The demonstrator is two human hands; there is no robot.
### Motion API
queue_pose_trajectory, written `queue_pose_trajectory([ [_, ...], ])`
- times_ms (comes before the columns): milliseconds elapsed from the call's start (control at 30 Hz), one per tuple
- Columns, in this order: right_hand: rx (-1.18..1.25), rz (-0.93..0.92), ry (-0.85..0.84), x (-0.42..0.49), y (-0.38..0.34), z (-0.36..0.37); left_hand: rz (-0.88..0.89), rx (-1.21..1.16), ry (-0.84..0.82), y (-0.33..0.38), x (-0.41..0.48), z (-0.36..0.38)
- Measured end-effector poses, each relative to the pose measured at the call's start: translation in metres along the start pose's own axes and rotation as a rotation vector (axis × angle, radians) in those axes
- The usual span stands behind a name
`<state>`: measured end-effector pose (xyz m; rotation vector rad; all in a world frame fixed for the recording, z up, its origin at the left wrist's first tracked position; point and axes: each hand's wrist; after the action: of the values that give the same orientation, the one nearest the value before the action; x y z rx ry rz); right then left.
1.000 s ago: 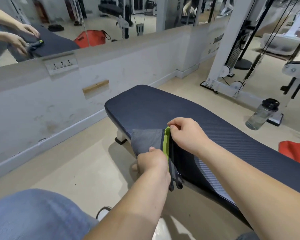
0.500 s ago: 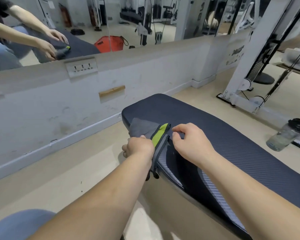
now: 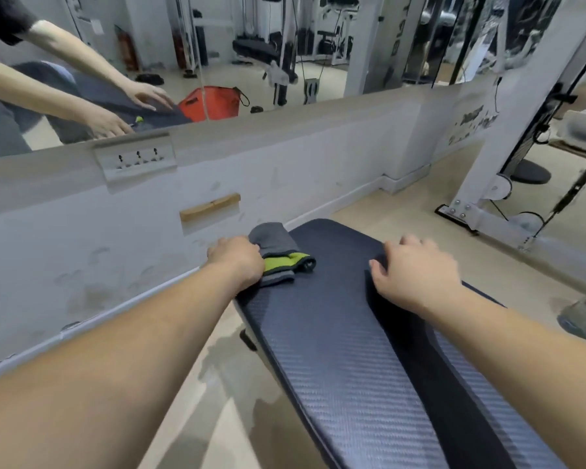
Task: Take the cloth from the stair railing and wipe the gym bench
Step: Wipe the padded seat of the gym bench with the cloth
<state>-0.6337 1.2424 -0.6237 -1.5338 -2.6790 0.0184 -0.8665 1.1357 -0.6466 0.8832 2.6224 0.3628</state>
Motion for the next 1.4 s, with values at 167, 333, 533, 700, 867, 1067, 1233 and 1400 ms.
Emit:
queue_pose_trajectory([
  [167, 0.043, 0.145, -0.077, 0.028, 0.040, 0.009, 0.123, 0.058, -0.054, 0.043, 0.037, 0.001],
  [333, 0.184, 0.069, 0.031, 0.030, 0.072, 0.015, 0.239, 0.112, -0.039, 0.094, 0.055, 0.013],
  [533, 0.227, 0.003, 0.051, 0.016, 0.113, 0.017, 0.376, 0.218, -0.152, 0.172, 0.038, 0.025],
  [700, 0.309, 0.107, -0.051, -0.001, 0.166, 0.013, 0.630, 0.441, -0.343, 0.242, -0.014, 0.062],
  [867, 0.386, 0.265, -0.064, -0.036, 0.224, -0.004, 0.822, 0.480, -0.436, 0.286, -0.098, 0.093],
  [1067, 0.413, 0.443, -0.103, -0.113, 0.280, -0.023, 1.100, 0.595, -0.568, 0.325, -0.233, 0.145],
  [1233, 0.341, 0.616, -0.097, -0.219, 0.327, -0.037, 1.196, 0.603, -0.506, 0.337, -0.298, 0.180],
  [1400, 0.388, 0.712, -0.091, -0.321, 0.345, -0.057, 1.156, 0.614, -0.428, 0.327, -0.290, 0.179],
])
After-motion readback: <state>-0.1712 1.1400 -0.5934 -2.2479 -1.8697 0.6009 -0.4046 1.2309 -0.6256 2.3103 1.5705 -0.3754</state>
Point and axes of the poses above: each hand's wrist, its own x-axis towards the middle knuckle, its own z-axis out of the palm, y = z × x, and after that the axes turned 3 degrees about x, right-handed
